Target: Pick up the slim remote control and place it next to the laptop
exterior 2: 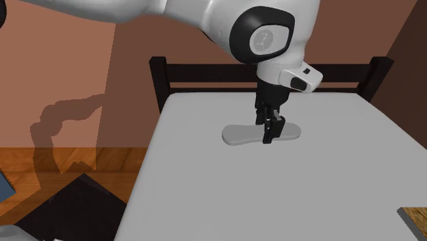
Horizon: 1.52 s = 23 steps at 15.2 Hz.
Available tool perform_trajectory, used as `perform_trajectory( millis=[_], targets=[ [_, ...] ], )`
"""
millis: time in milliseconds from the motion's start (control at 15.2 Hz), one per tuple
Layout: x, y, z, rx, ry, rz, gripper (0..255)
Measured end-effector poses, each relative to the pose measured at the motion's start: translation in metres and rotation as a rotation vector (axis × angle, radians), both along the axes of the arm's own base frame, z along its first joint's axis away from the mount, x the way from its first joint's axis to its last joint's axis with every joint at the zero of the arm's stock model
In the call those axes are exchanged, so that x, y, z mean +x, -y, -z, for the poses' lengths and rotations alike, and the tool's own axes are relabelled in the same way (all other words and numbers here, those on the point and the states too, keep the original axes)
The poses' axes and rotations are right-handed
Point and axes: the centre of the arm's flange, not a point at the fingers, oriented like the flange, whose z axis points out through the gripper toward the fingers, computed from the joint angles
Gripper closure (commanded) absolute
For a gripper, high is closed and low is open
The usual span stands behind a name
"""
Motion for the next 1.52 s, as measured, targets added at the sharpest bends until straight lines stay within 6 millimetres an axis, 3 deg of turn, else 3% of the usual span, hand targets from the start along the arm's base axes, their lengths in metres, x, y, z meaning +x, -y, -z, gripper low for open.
perform_trajectory(
  millis=[1518],
  targets=[
    [0.0,0.001,-0.123,0.0,0.0,0.0,255]
  ],
)
